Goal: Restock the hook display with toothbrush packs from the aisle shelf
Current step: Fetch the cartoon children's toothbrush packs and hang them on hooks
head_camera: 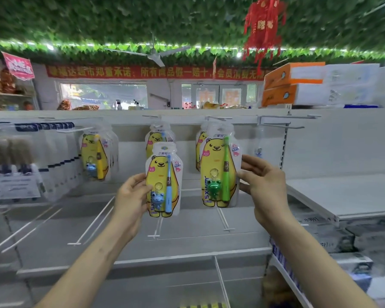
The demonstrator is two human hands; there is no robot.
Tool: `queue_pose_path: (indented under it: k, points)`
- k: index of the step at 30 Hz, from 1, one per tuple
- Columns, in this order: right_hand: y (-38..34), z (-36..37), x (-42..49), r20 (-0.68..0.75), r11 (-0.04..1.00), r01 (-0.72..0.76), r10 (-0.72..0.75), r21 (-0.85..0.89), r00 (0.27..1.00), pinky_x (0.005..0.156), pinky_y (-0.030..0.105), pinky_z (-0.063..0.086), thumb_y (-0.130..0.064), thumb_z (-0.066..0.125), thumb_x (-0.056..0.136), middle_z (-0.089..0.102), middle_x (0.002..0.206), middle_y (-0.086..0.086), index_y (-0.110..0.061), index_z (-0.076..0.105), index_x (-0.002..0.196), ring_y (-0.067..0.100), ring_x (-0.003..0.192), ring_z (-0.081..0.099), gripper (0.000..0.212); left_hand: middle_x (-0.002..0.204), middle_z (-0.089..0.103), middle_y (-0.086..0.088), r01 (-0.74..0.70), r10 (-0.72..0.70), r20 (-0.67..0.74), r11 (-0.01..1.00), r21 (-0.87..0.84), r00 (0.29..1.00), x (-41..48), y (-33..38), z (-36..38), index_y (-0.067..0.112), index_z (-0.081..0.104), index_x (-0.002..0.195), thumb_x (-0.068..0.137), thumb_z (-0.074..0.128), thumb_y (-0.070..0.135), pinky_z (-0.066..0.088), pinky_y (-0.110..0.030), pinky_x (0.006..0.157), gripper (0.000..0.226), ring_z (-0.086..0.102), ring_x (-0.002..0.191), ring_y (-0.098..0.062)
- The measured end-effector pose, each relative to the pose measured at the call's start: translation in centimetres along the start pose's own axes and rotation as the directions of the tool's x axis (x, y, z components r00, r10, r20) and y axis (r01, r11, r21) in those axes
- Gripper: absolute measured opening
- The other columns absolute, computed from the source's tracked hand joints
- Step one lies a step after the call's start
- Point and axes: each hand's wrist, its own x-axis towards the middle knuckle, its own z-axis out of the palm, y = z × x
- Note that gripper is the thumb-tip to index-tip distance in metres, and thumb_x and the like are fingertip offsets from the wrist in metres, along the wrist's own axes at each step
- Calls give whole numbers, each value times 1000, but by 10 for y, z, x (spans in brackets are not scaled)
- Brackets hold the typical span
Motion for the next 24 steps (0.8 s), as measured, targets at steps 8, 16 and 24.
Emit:
queue_pose_path:
  k: [8,16,24]
  points:
    - [-2,1,6,4,1000,-20,20,-24,1000,75,40,65,17,58,91,81,97,7,-18,76,103,28,94,78,41,111,79,-7,32,-32,14,999,-6,999,-2,-12,7,16,63,122,103,57,0,60,-43,78,25,78,97,-25]
    - [11,5,38,-21,999,-30,29,-38,999,70,35,64,18,59,88,80,90,3,-18,75,102,20,85,76,42,110,79,-6,3,-4,-15,1000,-9,1000,-6,-4,-1,16,62,124,104,56,1,61,-41,75,25,79,97,-24]
    - [63,26,121,-68,984,-132,125,-120,990,79,55,65,22,53,81,79,94,10,-11,76,102,33,94,77,46,109,79,-8,-11,11,-68,1000,-3,998,-11,4,-23,15,63,120,103,54,-3,61,-44,79,26,78,94,-25]
